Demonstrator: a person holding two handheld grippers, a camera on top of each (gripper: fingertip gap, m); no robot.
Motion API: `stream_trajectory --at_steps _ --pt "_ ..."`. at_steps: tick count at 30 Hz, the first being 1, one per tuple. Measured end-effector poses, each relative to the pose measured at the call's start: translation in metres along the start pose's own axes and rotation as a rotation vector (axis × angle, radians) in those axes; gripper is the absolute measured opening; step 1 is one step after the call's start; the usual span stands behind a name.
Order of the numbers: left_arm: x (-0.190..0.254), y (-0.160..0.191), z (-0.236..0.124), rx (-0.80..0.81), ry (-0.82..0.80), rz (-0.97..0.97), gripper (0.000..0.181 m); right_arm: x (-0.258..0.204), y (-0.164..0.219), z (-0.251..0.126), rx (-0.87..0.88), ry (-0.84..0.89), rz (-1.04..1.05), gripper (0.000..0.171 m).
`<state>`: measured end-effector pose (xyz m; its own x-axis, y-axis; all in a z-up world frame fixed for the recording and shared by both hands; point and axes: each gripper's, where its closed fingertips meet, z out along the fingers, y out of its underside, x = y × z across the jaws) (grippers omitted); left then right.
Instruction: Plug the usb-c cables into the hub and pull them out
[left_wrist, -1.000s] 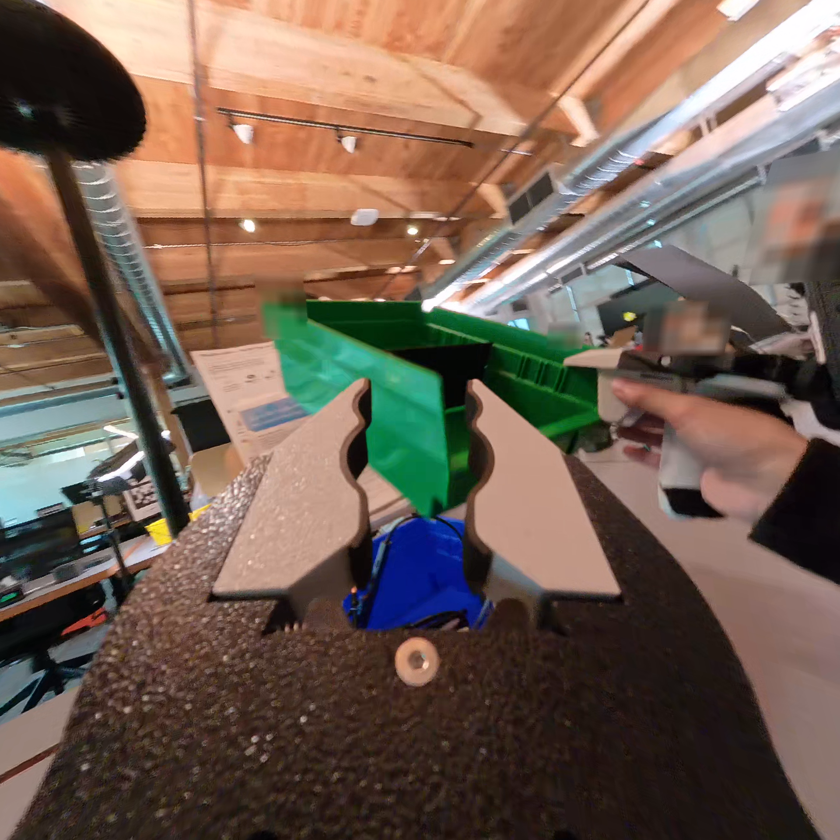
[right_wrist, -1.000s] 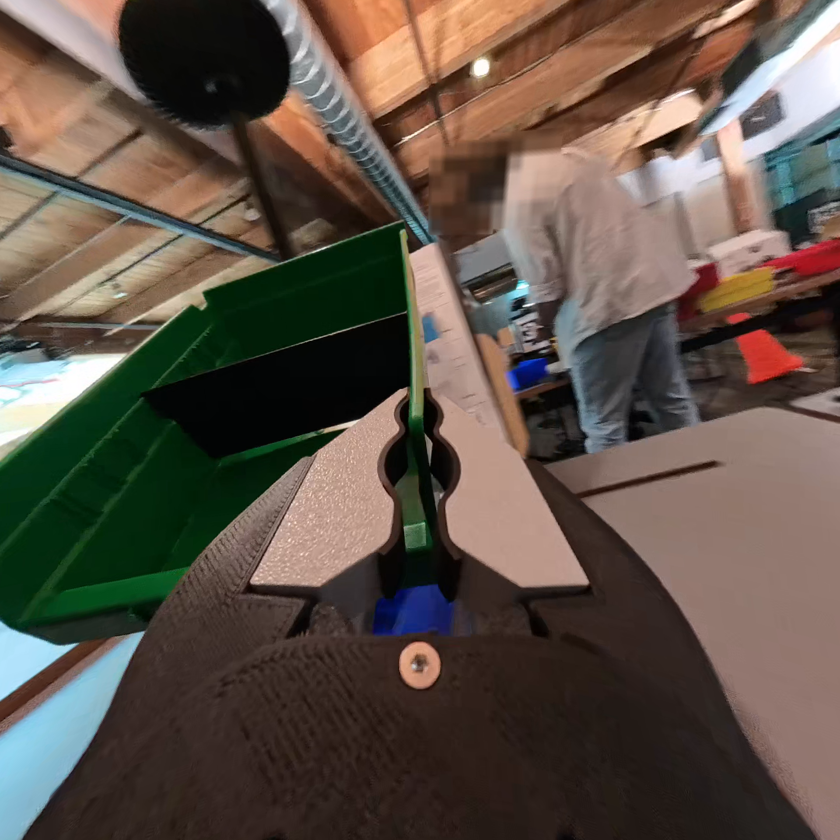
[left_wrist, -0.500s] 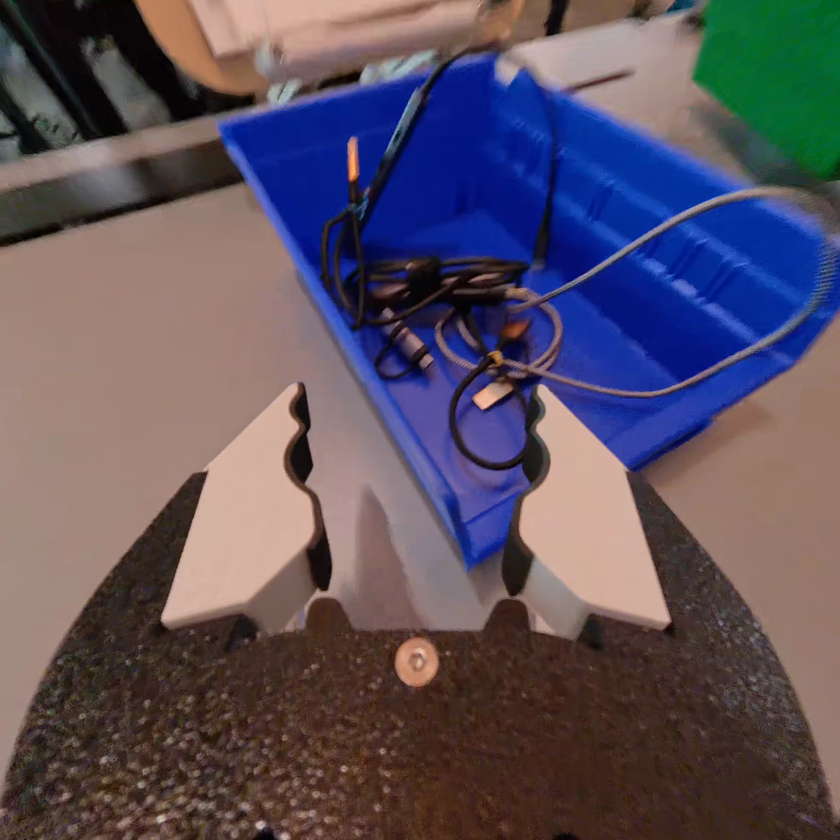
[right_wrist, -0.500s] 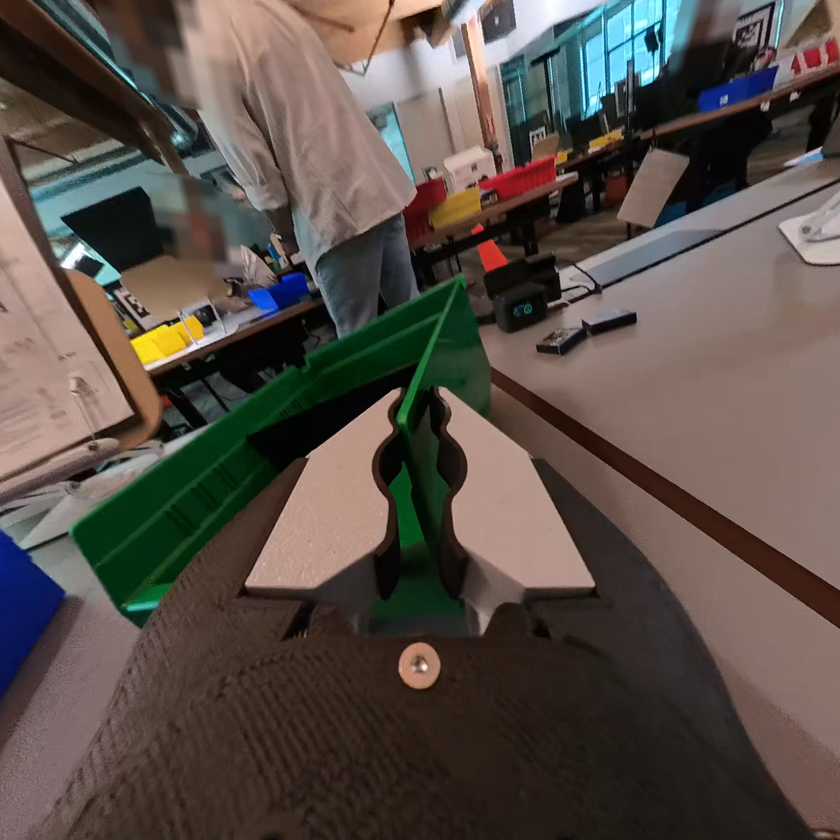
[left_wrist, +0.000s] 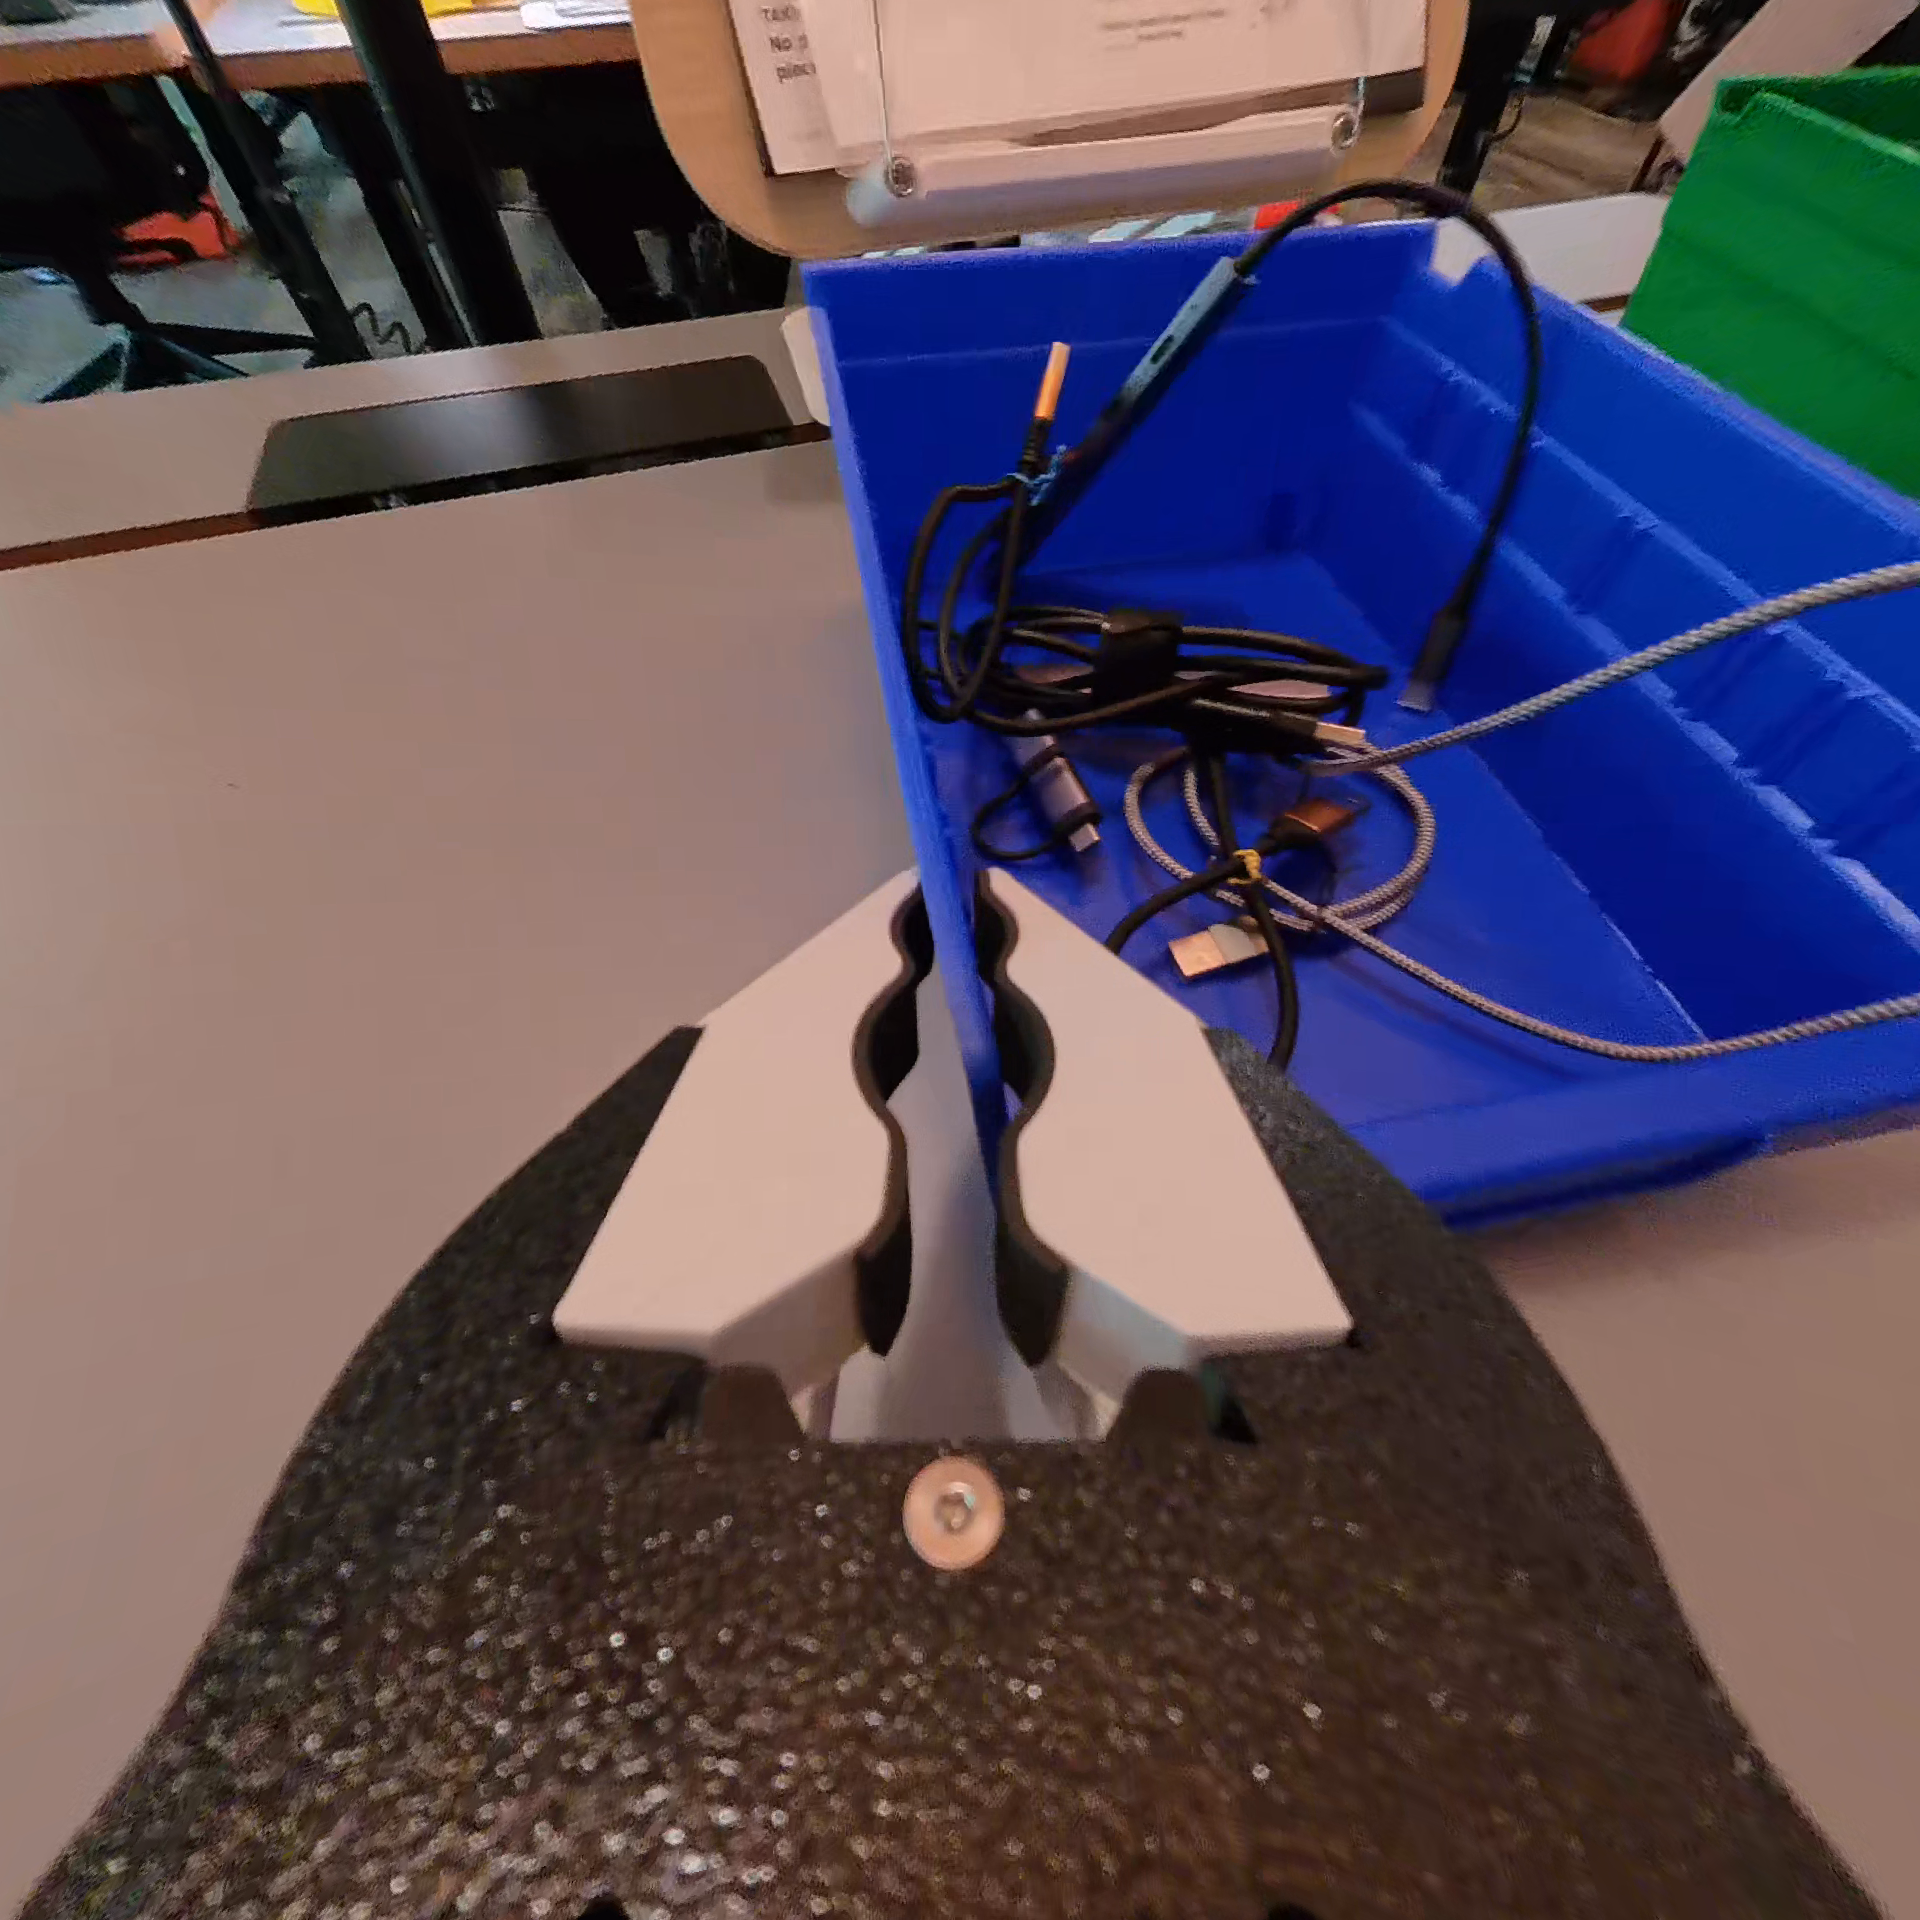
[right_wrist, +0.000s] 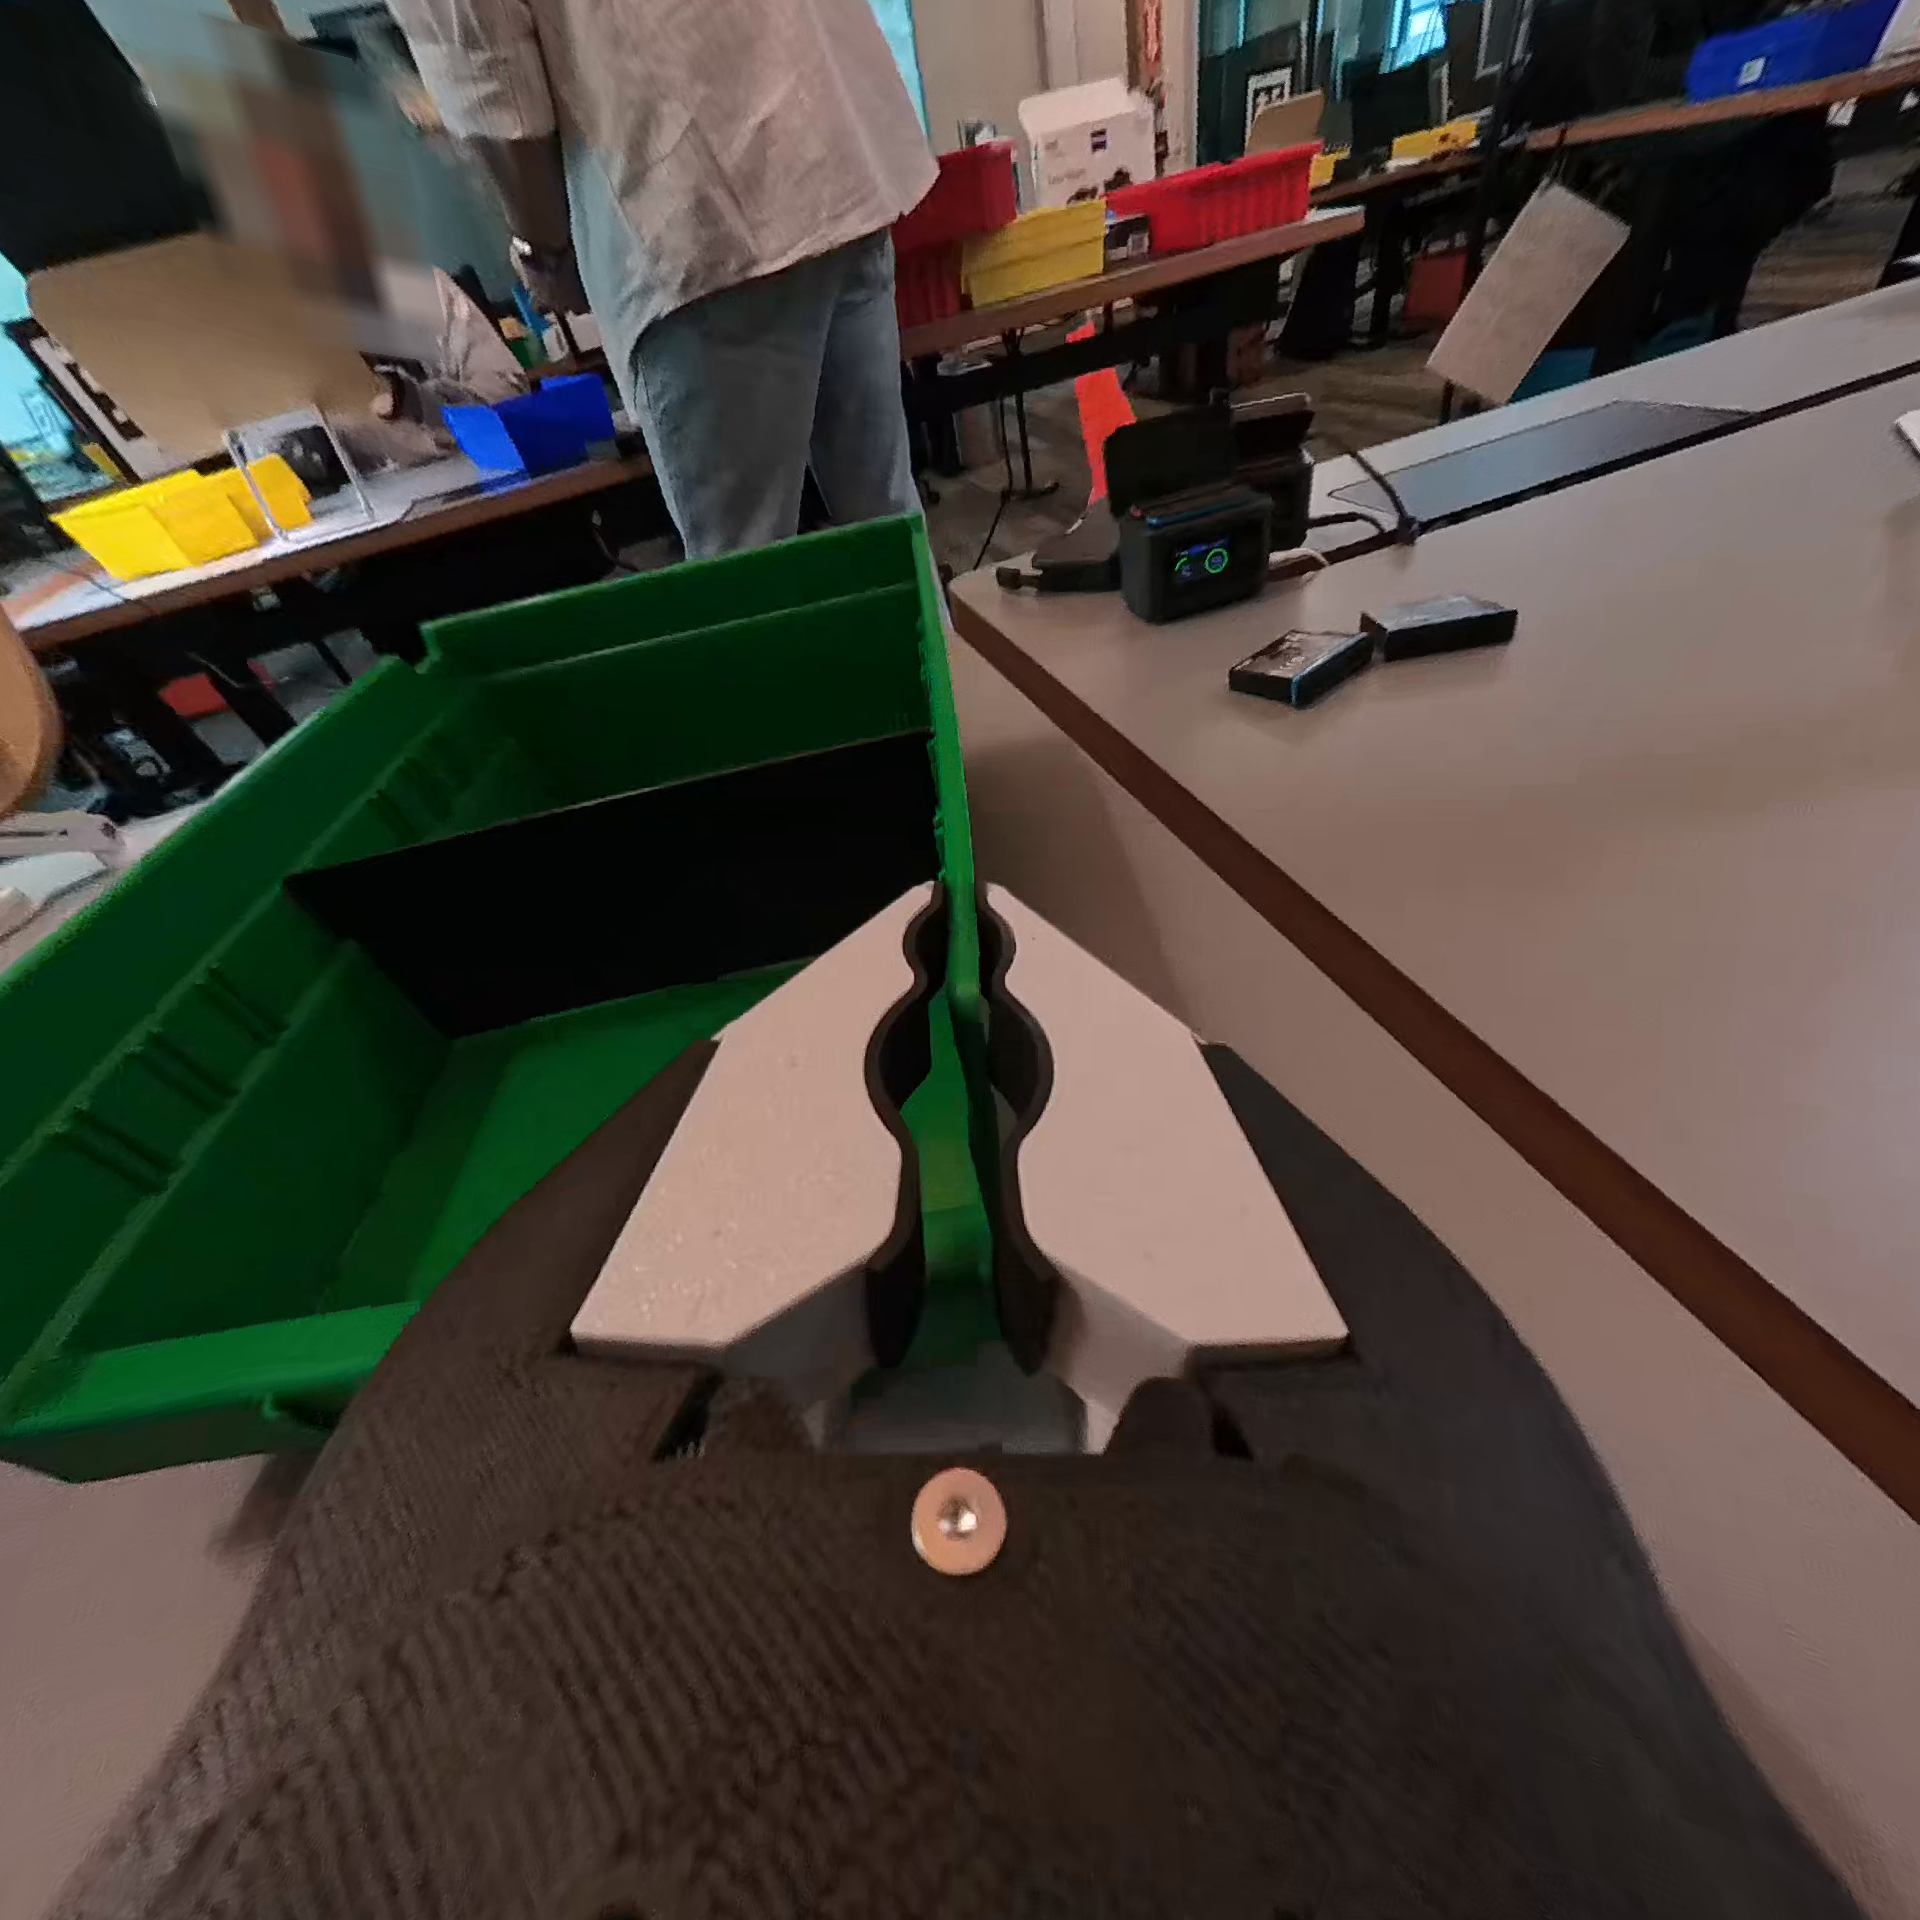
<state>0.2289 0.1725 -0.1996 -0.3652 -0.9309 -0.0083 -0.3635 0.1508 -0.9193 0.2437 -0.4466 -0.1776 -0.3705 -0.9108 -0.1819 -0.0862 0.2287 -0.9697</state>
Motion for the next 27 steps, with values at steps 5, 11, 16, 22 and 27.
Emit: stream_trajectory --at_steps 5,11,16,22,27 --pt "-0.028 0.002 -0.003 -0.01 -0.051 0.036 0.004 0.0 -0.012 -0.005 0.041 0.05 -0.126 0.02" --pt "-0.091 0.007 -0.012 -0.015 -0.132 -0.038 0.005 -0.071 -0.061 -0.073 0.259 -0.066 -0.359 0.051" --pt "-0.159 0.011 -0.017 -0.046 -0.214 -0.096 0.007 -0.167 -0.028 -0.096 0.216 -0.499 -0.272 0.065" --pt "-0.228 0.019 -0.027 -0.148 -0.348 -0.084 0.016 -0.217 -0.003 -0.099 0.157 -0.668 -0.202 0.069" --pt "-0.231 -0.039 -0.043 -0.117 -0.437 0.222 0.047 -0.242 0.002 -0.114 0.135 -0.744 -0.323 0.067"
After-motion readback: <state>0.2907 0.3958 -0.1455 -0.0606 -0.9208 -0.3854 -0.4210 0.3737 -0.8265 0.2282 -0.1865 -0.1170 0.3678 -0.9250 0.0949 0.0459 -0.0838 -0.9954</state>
